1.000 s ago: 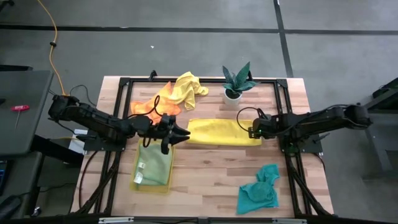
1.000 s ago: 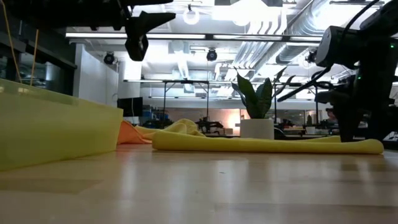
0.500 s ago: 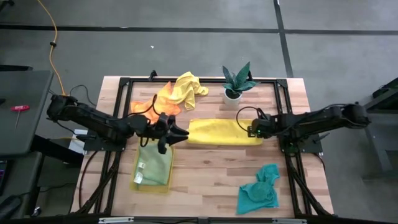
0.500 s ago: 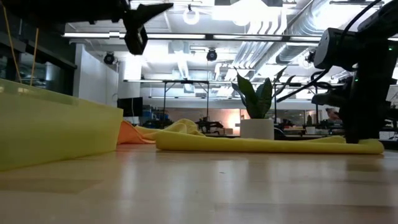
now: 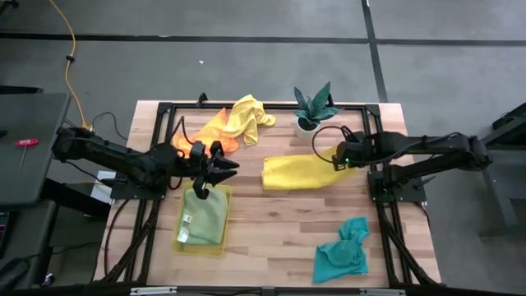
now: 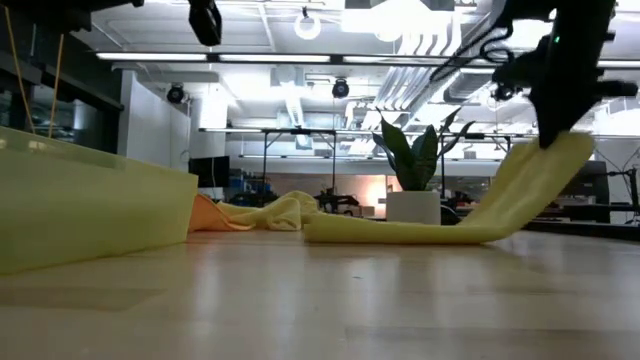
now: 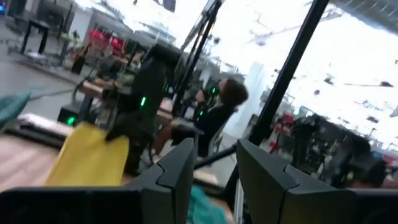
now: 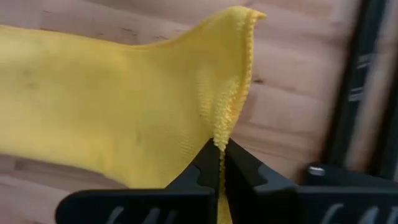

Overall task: Fold microfiber towels
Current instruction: Fold the bottom yellow microfiber cloth

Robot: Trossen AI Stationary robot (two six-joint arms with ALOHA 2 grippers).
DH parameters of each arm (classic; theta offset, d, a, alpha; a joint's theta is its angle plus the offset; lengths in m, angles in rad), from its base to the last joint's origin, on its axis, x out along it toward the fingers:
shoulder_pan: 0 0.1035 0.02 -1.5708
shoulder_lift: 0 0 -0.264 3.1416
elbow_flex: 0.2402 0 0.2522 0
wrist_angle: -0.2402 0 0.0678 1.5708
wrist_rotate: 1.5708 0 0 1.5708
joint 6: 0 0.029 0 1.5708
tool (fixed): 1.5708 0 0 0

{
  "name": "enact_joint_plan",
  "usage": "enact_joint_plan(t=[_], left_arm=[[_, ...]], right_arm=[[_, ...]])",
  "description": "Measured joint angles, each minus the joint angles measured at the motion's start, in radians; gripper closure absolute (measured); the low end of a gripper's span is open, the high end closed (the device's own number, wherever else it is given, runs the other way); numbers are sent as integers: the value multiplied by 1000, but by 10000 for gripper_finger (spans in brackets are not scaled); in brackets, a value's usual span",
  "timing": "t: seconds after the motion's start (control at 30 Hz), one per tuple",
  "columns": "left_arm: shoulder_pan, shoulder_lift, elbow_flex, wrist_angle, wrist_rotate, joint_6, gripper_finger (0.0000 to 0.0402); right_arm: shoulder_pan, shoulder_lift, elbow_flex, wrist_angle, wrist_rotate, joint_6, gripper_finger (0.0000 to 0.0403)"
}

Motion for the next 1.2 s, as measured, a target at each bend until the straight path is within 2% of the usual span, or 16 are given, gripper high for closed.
enact_joint_plan(t=[0.2, 0.33, 0.5, 0.77, 1.0, 1.2], left_arm=[[-1, 16, 0, -165, -14, -35, 289], [-1, 43, 0, -248, -18, -72, 289], [-1, 92, 0, -260, -21, -113, 289], [-1, 148, 0, -259, -21, -152, 289], [-1, 158, 0, -258, -21, -153, 289], [-1, 158, 0, -258, -21, -151, 289]], right_arm=[[0, 1, 132, -169, 13, -15, 402], [0, 2, 166, -143, -11, -26, 402], [27, 22, 152, -66, -28, -9, 403], [82, 118, 79, 224, -24, 45, 403], [87, 263, 76, 472, 10, 46, 403], [78, 401, 76, 617, 23, 46, 403]])
